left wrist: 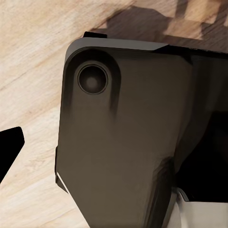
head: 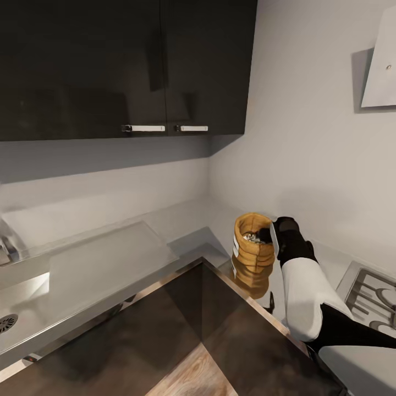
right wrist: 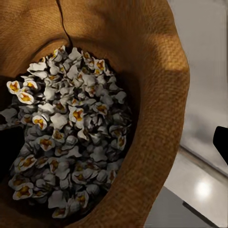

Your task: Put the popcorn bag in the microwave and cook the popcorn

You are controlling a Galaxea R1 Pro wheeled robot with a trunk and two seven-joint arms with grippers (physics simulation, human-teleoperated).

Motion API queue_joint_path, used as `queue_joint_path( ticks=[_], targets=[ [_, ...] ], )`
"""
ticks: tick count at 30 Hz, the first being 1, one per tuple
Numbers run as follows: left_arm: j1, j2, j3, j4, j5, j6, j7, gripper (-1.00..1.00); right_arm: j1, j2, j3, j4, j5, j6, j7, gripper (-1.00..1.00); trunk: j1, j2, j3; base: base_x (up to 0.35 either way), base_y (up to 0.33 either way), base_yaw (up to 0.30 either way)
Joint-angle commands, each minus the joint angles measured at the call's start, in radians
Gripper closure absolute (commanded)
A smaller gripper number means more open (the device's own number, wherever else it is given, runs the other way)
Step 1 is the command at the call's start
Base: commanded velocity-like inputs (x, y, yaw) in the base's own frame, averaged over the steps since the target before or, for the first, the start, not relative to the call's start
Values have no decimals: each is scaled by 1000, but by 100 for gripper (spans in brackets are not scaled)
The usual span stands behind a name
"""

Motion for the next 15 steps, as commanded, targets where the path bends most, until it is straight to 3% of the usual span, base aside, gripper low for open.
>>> queue_joint_path(
  ticks=[1,5,7,11,15],
  targets=[
    [0,0,3,0,9,-2,1,-100,-1,1,-4,0,-3,-1,-4,-100,0,-1,-1,0,0,0],
    [0,0,3,0,9,-2,1,-100,-1,-1,-12,17,-4,-6,-6,-100,0,-1,-1,0,0,0],
    [0,0,3,0,9,-2,1,-100,-1,-3,-44,55,-3,-37,-7,-100,0,-1,-1,0,0,0],
    [0,0,3,0,8,-2,1,-100,-1,-39,-72,127,-2,-89,-12,-100,0,-1,-1,0,0,0],
    [0,0,3,0,8,-2,1,-100,-1,-47,-75,136,-1,-93,-14,-100,0,-1,-1,0,0,0]
  ],
)
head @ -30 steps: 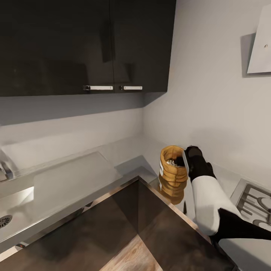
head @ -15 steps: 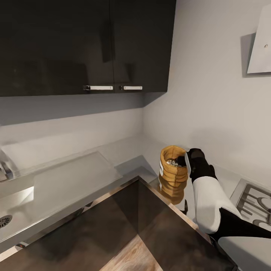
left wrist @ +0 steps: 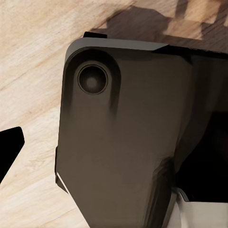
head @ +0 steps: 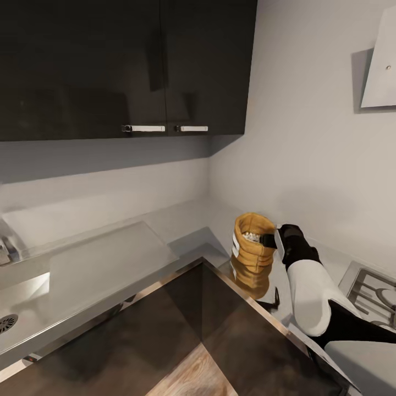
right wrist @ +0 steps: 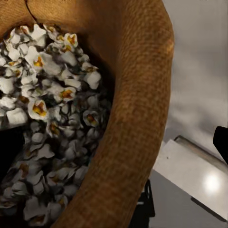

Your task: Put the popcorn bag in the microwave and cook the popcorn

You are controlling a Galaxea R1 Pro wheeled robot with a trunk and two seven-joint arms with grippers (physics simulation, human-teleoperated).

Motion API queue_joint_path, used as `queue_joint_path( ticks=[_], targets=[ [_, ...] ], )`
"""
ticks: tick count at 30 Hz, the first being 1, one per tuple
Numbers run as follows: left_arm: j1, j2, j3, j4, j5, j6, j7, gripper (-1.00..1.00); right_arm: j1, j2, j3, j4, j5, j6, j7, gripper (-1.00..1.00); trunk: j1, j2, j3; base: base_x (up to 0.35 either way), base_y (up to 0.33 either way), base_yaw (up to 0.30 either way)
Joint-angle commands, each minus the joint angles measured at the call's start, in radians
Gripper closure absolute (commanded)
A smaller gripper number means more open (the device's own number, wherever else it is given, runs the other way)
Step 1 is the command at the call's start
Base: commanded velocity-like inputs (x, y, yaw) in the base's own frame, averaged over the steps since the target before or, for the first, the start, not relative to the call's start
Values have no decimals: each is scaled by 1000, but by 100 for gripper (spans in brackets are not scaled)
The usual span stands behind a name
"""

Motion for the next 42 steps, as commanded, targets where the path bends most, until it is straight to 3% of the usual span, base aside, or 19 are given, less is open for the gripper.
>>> queue_joint_path(
  ticks=[1,2,18,24,28,34,38,42],
  targets=[
    [0,0,3,0,9,-2,1,-100,6,0,-5,16,15,3,-3,-100,0,0,-2,0,0,0],
    [0,0,3,0,9,-2,1,-100,6,0,-5,17,15,3,-3,100,0,0,-2,0,0,0],
    [0,0,3,0,9,-2,1,-100,6,3,-1,0,16,20,-10,100,0,0,-2,0,0,0],
    [0,0,3,0,9,-2,1,-100,6,25,5,-174,16,148,-28,100,0,0,-2,0,0,0],
    [0,0,3,0,9,-2,1,-100,6,27,48,-268,14,221,-28,100,0,0,-2,0,0,0],
    [0,0,3,0,9,-2,1,-100,6,25,79,-299,13,341,-27,100,0,0,-2,0,0,0],
    [0,-1,3,0,12,-1,1,-100,5,20,104,-305,16,343,-26,100,0,0,-2,0,0,0],
    [0,-1,1,0,8,-2,1,-100,5,19,111,-388,14,343,-18,100,0,0,-2,-3,0,0]
  ],
)
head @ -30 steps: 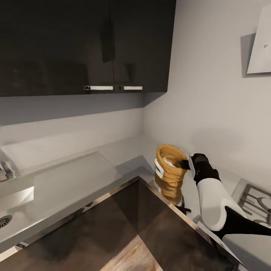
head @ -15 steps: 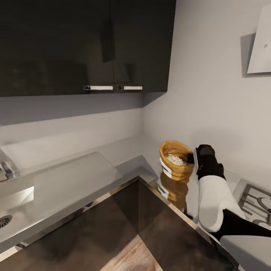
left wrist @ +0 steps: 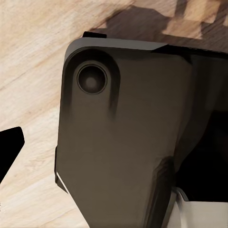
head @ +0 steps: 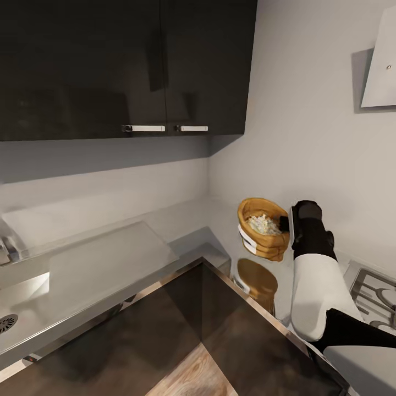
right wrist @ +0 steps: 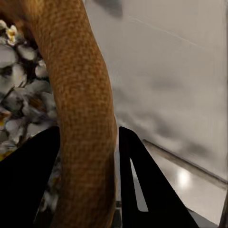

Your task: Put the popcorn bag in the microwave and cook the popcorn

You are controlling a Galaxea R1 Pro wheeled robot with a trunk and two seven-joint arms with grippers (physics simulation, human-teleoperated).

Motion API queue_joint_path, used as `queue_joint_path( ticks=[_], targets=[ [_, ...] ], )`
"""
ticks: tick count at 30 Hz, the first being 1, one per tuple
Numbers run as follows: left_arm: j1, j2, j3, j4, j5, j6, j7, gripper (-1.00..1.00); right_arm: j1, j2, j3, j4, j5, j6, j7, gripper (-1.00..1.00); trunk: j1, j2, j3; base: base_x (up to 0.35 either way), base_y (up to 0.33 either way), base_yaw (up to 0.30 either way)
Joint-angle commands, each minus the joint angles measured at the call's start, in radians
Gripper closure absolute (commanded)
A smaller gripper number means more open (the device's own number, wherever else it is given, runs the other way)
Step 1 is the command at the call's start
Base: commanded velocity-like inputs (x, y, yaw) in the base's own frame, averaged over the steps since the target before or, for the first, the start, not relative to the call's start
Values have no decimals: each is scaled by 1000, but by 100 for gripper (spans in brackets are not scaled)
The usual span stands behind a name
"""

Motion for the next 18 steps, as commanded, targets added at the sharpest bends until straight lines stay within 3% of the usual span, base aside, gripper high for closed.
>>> queue_joint_path(
  ticks=[1,18],
  targets=[
    [0,-1,2,0,7,-3,1,-100,-1,1,-2,-5,-7,2,-5,100,0,-1,-1,-119,0,0],
    [0,-2,3,0,9,-3,1,-100,-1,7,-1,-8,-10,2,-3,100,0,-1,-1,-325,0,0]
  ],
)
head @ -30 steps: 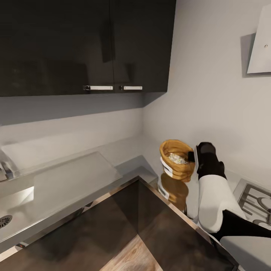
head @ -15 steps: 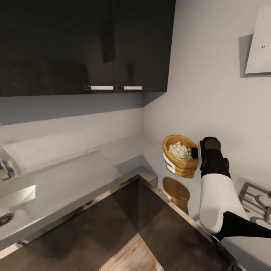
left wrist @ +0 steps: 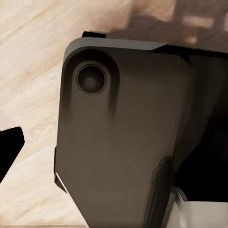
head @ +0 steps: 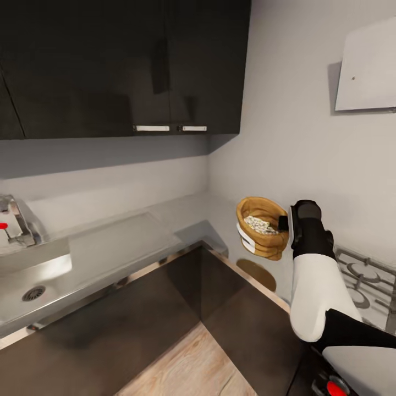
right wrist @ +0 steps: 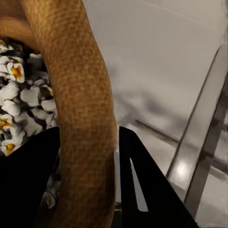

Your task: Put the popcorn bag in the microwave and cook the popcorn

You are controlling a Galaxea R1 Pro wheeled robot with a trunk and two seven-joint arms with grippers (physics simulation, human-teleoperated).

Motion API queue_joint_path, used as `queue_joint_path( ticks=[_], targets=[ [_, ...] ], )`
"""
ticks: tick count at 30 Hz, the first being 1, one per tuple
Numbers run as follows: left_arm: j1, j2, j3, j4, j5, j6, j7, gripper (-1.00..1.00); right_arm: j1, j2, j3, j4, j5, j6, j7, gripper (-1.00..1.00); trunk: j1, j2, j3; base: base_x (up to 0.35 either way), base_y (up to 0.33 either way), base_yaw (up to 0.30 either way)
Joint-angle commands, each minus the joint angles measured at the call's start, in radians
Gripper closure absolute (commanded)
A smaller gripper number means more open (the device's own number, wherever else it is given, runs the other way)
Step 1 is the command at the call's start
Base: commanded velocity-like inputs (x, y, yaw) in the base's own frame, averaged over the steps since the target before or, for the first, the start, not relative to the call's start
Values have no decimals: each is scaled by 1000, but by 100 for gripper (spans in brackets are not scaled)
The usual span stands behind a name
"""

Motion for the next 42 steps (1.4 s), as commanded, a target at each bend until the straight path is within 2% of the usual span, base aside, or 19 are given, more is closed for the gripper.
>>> queue_joint_path(
  ticks=[1,4,7,9,24,27,32,42],
  targets=[
    [0,-1,3,0,9,-2,0,-100,-1,1,-2,-1,-6,2,-6,100,-1,-1,-1,-347,0,0],
    [0,-1,3,1,9,-2,0,-100,0,2,-3,0,-12,2,-3,100,-1,-1,-1,-347,0,0],
    [0,-1,3,2,10,-2,0,-100,0,-2,0,-1,-51,2,4,100,-1,-1,-1,-348,0,0],
    [0,-1,3,3,10,-2,0,-100,0,-4,0,-1,-61,2,4,100,-1,-1,-1,-348,0,0],
    [0,-6,3,9,10,-29,2,-100,0,1,-3,14,-65,2,5,100,-1,-1,-1,-348,0,0],
    [0,-6,3,9,10,-30,2,-100,0,2,-3,46,-73,2,6,100,-1,-1,-1,-348,0,0],
    [0,-6,3,9,10,-30,1,-100,0,-1,-5,57,-95,2,6,100,-1,-1,-1,-348,0,0],
    [0,-6,2,12,12,-51,2,-100,0,-11,-7,58,-97,2,6,100,-1,-1,-1,-348,0,0]
  ],
)
